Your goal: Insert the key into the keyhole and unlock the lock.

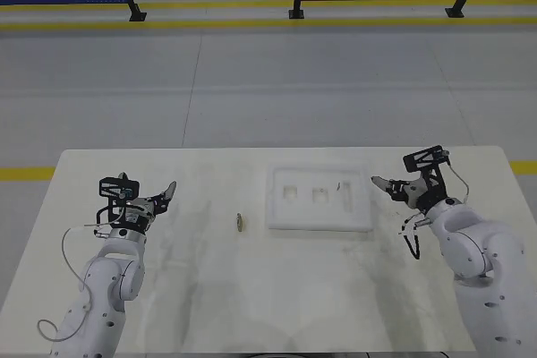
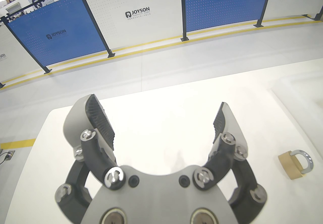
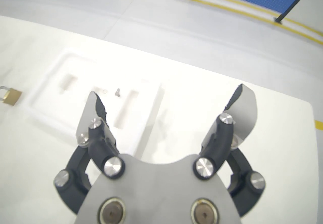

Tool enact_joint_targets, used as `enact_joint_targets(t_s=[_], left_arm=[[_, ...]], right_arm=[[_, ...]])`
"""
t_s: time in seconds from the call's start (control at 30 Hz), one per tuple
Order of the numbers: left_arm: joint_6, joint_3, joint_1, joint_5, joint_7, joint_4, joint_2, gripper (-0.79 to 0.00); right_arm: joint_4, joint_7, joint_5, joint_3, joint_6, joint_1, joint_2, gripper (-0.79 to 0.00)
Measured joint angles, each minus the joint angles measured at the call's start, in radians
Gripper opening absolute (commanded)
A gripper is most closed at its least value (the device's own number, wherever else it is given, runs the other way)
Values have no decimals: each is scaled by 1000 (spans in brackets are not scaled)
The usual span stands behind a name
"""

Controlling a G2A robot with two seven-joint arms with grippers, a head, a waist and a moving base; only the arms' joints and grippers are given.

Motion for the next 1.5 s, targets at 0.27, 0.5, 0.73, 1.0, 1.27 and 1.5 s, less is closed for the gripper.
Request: enact_joint_targets(t_s=[0.27, 0.5, 0.73, 1.0, 1.27, 1.5], left_arm=[[0, 0, 0, 0, 0, 0, 0, 0], [0, 0, 0, 0, 0, 0, 0, 0], [0, 0, 0, 0, 0, 0, 0, 0], [0, 0, 0, 0, 0, 0, 0, 0], [0, 0, 0, 0, 0, 0, 0, 0], [0, 0, 0, 0, 0, 0, 0, 0]], right_arm=[[77, 347, 179, -63, -30, 148, 8, 0], [82, 353, 185, -66, -30, 152, 8, 0], [76, 371, 184, -78, -26, 171, 10, 0], [145, 663, 163, -225, 123, 406, 4, 0], [394, 789, 173, -466, 311, 683, -30, 0], [569, 773, 226, -589, 388, 766, -61, 0]])
